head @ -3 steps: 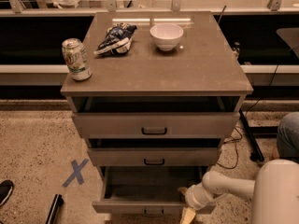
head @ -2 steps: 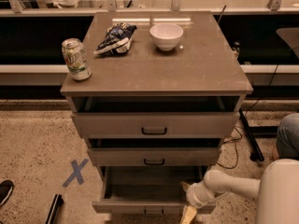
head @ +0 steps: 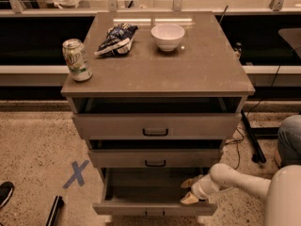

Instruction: Open bottom drawer

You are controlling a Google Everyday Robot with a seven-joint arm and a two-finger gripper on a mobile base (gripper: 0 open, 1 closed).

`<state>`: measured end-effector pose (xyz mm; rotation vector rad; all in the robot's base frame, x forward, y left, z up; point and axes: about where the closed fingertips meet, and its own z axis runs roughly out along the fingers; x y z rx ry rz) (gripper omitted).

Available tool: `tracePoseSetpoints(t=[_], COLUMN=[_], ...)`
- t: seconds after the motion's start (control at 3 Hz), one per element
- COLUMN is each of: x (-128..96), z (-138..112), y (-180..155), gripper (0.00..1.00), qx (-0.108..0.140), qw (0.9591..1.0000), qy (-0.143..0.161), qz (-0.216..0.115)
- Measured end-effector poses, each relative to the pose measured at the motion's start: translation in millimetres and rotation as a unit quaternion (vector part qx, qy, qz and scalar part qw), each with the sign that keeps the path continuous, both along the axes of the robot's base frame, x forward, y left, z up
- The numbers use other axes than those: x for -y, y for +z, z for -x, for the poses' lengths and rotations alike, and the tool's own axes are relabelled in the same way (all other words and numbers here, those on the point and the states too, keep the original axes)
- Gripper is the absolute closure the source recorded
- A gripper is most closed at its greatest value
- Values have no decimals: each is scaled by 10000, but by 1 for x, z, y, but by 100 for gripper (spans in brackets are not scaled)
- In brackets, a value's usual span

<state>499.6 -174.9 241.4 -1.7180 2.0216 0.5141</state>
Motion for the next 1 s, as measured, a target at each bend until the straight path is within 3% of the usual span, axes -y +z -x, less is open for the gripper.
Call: tracePoseSetpoints(t=[0.33, 0.67, 1.0], x=[18, 23, 8], z=[-19, -26, -37], y=[-4, -32, -71], gripper=[73, 96, 100], qx=[276, 414, 540], qw=[9995, 9990, 9983], qy=[-89, -26, 175], qz=[-99, 155, 142])
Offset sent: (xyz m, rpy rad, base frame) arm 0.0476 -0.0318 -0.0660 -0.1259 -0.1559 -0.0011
